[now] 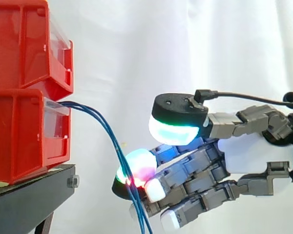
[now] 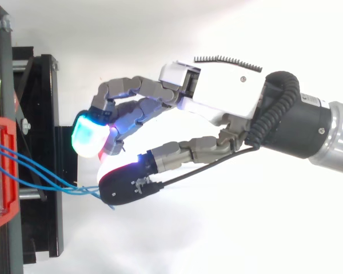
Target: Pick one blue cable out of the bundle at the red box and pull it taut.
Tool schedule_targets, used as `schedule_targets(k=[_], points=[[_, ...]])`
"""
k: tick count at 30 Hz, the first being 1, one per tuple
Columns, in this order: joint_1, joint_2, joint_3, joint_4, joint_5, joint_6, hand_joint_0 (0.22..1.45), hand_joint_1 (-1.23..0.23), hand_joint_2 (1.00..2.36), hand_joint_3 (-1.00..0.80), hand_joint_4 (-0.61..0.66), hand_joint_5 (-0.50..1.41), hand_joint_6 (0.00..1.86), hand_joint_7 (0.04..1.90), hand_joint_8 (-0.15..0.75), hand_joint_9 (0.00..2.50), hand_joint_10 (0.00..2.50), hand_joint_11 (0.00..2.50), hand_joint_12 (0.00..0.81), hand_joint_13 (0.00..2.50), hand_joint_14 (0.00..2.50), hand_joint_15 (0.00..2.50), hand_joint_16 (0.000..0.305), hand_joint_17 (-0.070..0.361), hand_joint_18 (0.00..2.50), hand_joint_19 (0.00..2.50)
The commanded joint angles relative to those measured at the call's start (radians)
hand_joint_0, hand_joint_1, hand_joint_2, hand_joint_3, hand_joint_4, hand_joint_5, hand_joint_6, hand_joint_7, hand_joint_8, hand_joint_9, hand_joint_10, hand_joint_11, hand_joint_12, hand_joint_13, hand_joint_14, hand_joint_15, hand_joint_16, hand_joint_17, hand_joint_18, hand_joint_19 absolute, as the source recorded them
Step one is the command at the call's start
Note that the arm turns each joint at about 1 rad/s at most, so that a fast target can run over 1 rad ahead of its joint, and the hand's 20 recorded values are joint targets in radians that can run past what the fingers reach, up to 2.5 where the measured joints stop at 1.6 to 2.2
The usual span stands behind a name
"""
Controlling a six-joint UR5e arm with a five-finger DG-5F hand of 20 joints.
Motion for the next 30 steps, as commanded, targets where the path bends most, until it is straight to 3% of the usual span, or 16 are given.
schedule_targets(k=[1, 5, 12, 15, 19, 21, 27, 30], points=[[0.003, 0.000, -0.023, 0.129, 0.012, -0.065, 0.56, -0.70, 1.00, -0.44, 0.40, -0.11, 0.50, 1.01, 0.368, 0.76, 0.01, 0.54, 0.427, 0.49, 0.01, 0.24, 0.060, 0.136, 0.61, 0.40], [0.008, -0.003, -0.023, 0.151, 0.020, -0.117, 0.56, -0.71, 1.01, -0.44, 0.38, -0.11, 0.50, 1.03, 0.370, 0.76, 0.02, 0.55, 0.427, 0.49, 0.01, 0.25, 0.060, 0.135, 0.61, 0.40], [0.018, -0.010, -0.023, 0.184, 0.052, -0.145, 0.57, -0.72, 1.00, -0.45, 0.38, -0.11, 0.50, 1.07, 0.370, 0.77, 0.01, 0.57, 0.425, 0.50, 0.01, 0.25, 0.060, 0.135, 0.61, 0.40], [0.023, -0.026, -0.022, 0.201, 0.052, -0.154, 0.57, -0.73, 1.00, -0.45, 0.38, -0.11, 0.50, 1.09, 0.370, 0.77, 0.02, 0.57, 0.424, 0.50, 0.01, 0.25, 0.060, 0.135, 0.62, 0.39], [0.029, -0.072, -0.019, 0.278, 0.054, -0.149, 0.57, -0.73, 1.00, -0.45, 0.36, -0.11, 0.50, 1.11, 0.371, 0.77, 0.02, 0.57, 0.424, 0.50, 0.01, 0.25, 0.060, 0.134, 0.62, 0.40], [0.034, -0.076, -0.017, 0.300, 0.054, -0.151, 0.57, -0.73, 1.00, -0.45, 0.36, -0.10, 0.50, 1.12, 0.369, 0.77, 0.02, 0.57, 0.425, 0.50, 0.01, 0.25, 0.060, 0.134, 0.62, 0.40], [0.048, -0.076, -0.017, 0.300, 0.069, -0.152, 0.58, -0.74, 1.01, -0.43, 0.31, -0.09, 0.50, 1.21, 0.369, 0.77, 0.01, 0.59, 0.423, 0.50, 0.01, 0.25, 0.059, 0.133, 0.62, 0.40], [0.057, -0.076, -0.017, 0.301, 0.069, -0.157, 0.59, -0.75, 1.01, -0.40, 0.25, -0.08, 0.50, 1.36, 0.372, 0.77, 0.02, 0.58, 0.422, 0.50, 0.01, 0.25, 0.059, 0.133, 0.62, 0.40]])
